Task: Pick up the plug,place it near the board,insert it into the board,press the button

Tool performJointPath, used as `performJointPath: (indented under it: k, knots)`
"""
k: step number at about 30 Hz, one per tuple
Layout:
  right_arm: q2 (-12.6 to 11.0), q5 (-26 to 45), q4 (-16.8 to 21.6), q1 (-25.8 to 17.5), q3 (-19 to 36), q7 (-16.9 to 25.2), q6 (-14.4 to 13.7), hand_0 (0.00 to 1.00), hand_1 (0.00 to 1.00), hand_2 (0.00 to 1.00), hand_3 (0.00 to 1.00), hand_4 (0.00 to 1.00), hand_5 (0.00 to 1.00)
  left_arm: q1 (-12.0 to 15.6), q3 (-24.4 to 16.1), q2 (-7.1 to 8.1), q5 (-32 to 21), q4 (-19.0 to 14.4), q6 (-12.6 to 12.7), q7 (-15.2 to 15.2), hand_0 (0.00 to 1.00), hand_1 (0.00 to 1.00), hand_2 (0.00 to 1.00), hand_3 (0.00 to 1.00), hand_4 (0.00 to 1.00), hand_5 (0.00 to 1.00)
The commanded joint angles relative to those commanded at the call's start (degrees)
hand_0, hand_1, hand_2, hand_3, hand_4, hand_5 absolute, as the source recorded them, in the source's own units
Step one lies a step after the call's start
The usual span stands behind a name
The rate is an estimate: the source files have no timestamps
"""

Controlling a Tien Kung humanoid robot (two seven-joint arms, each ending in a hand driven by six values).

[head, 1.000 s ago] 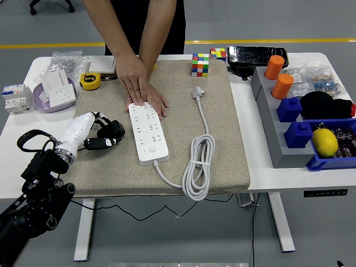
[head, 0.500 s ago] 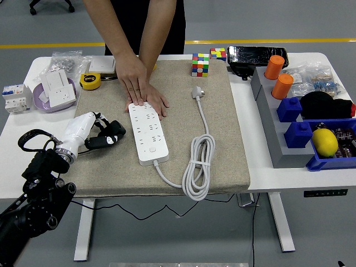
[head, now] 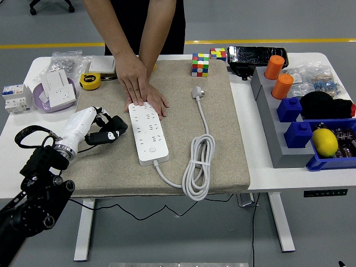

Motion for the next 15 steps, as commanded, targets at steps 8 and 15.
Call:
performJointPath:
  k: [8, 15]
  knots:
    - [0.1, 0.0, 0.0, -0.1, 0.1, 0.0, 0.0, 0.947, 0.91, 0.851, 0.888, 0.998, 0.998, -0.4, 5.0, 3.77, -7.7, -5.6, -1.3, -0.6, 0.523, 0.429, 0.334, 0.348, 0.446, 0.156]
    - [0.0, 0.1, 0.0, 0.1, 0.1, -0.1, 0.0, 0.947, 0.91, 0.851, 0.889, 0.998, 0.998, -2.9, 10.7, 6.48, -10.6, -7.4, -2.2, -1.5, 0.521, 0.426, 0.333, 0.347, 0.463, 0.136]
